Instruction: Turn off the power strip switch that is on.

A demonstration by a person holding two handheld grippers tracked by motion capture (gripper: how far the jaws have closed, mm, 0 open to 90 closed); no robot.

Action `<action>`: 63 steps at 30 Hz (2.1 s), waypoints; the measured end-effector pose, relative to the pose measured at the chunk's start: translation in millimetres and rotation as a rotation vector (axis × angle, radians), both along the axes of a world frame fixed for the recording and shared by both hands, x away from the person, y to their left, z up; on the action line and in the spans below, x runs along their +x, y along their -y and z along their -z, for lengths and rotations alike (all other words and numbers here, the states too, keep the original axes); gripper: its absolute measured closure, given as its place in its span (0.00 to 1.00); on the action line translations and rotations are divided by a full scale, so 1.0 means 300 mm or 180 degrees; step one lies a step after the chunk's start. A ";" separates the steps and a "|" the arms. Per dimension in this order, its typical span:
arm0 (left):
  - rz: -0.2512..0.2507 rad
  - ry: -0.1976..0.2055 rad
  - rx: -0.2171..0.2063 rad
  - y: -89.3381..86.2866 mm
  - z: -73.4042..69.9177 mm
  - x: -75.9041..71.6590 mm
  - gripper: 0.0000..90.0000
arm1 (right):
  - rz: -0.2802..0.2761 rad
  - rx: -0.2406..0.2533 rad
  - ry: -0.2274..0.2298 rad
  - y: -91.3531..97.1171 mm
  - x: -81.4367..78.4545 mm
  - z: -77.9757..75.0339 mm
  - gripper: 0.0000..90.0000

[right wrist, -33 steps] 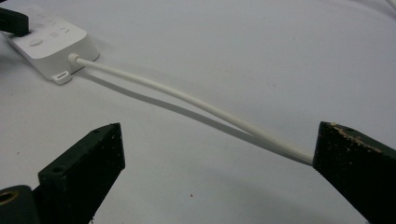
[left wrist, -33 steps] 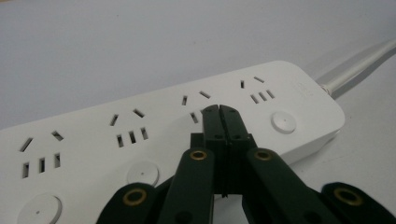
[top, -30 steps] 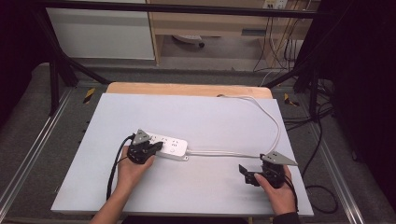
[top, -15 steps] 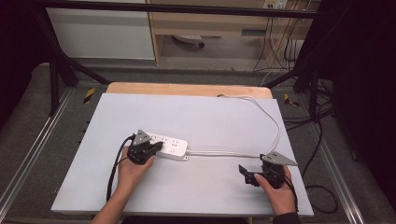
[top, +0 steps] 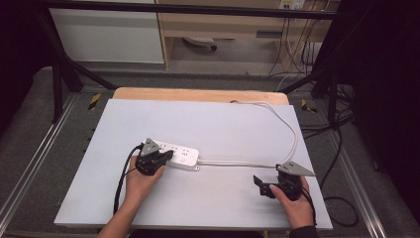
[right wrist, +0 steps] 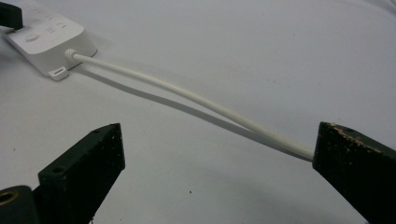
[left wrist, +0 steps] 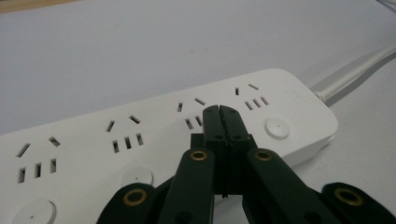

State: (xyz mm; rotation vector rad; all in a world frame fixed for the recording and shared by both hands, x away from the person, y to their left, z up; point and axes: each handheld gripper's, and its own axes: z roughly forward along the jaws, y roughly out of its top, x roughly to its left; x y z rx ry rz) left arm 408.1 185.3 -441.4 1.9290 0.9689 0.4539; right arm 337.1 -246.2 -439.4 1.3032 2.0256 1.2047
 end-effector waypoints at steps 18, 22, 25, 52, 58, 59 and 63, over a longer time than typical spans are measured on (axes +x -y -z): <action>0.0005 0.0163 -0.0325 -0.012 -0.065 -0.034 1.00 | 0.0004 0.0046 0.0100 0.007 0.000 -0.019 0.04; 0.0053 0.0172 -0.0411 -0.009 -0.082 -0.042 1.00 | -0.0014 0.0044 0.0098 0.006 0.003 -0.021 0.04; 0.0052 0.0197 -0.0419 -0.006 -0.095 -0.046 0.87 | -0.0013 0.0054 0.0105 0.007 0.001 -0.023 0.04; -0.0075 0.0258 -0.0599 -0.001 -0.156 -0.070 0.12 | -0.0007 0.0027 0.0107 0.008 0.003 -0.022 0.03; -0.0156 0.0247 -0.0686 -0.017 -0.181 -0.081 0.06 | -0.0016 0.0037 0.0103 0.009 0.005 -0.021 0.03; -0.0154 0.0250 -0.0693 -0.019 -0.184 -0.084 0.06 | -0.0014 0.0042 0.0109 0.009 0.005 -0.021 0.03; -0.0179 0.0261 -0.0695 -0.030 -0.193 -0.098 0.06 | -0.0013 0.0049 0.0105 0.010 0.007 -0.020 0.03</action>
